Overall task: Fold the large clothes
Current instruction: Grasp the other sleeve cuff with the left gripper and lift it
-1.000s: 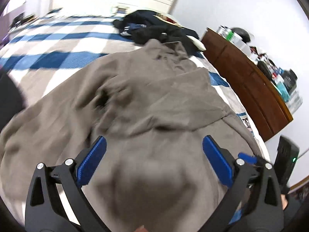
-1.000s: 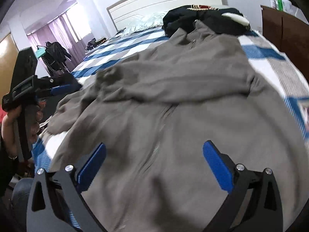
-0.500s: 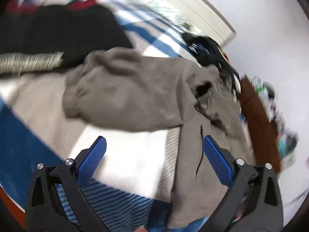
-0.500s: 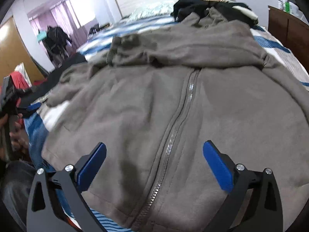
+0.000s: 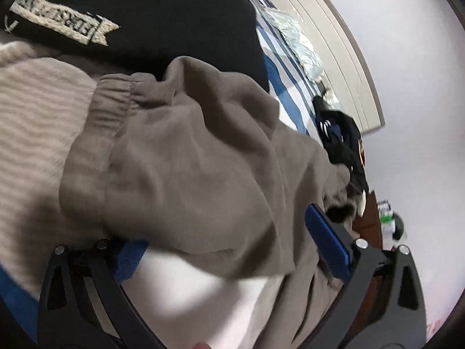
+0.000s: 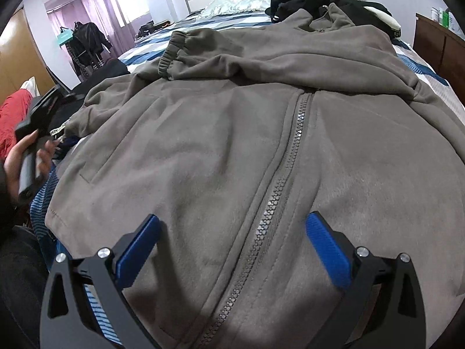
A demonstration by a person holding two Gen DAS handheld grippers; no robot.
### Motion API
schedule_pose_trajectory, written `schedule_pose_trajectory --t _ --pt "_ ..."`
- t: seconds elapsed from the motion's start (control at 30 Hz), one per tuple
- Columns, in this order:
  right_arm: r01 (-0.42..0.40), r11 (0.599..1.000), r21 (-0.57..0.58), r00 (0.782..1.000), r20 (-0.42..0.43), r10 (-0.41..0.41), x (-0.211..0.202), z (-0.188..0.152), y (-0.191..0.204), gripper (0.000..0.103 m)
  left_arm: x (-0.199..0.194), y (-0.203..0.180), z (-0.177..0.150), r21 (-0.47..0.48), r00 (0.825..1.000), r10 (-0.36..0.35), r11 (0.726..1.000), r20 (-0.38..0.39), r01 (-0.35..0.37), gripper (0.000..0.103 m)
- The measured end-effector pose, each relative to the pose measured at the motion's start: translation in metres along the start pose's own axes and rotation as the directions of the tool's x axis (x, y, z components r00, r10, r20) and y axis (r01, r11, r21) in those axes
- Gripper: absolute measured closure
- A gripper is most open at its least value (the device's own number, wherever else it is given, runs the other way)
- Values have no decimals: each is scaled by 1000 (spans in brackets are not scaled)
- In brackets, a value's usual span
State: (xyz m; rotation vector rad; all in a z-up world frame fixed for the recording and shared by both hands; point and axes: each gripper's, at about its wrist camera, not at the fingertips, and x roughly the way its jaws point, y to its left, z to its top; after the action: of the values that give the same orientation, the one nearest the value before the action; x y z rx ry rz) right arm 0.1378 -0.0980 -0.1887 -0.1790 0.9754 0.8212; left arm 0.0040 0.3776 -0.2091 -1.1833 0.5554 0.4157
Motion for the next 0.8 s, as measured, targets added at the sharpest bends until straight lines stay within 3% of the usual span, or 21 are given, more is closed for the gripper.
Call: schedule_pose_trajectory --t 0.1,0.17,0.2,0.23,0.27,0.47,0.53,0.63,0.8 --pt "-10 1000 4 1000 12 10 1 -1 -2 4 8 6 5 -59 999 -25 998 30 27 5" --pt "-6 1000 10 1000 12 5 3 1 -2 4 8 4 4 -28 999 -22 999 42 23 16" --pt "-14 1000 18 999 33 14 2 1 -3 4 7 5 3 -23 999 -22 999 46 23 32" --pt "-16 999 28 999 32 15 3 2 -5 4 7 8 2 -33 999 -27 999 38 29 80" --pt "-20 999 33 999 29 19 3 4 -5 4 10 9 3 -46 999 -27 999 29 29 93" --pt "-90 993 79 994 64 85 -3 6 -17 4 -11 -24 3 74 992 -12 997 125 2 94" --pt "-106 991 87 993 62 100 -5 6 -20 4 -21 -48 7 119 987 -60 992 148 43 96" --pt "-143 983 111 989 61 137 -9 6 -26 4 -37 -105 15 262 977 -157 958 147 114 96" --pt "-174 973 154 984 56 168 -14 3 -35 4 -51 -209 27 432 961 -237 888 142 155 96"
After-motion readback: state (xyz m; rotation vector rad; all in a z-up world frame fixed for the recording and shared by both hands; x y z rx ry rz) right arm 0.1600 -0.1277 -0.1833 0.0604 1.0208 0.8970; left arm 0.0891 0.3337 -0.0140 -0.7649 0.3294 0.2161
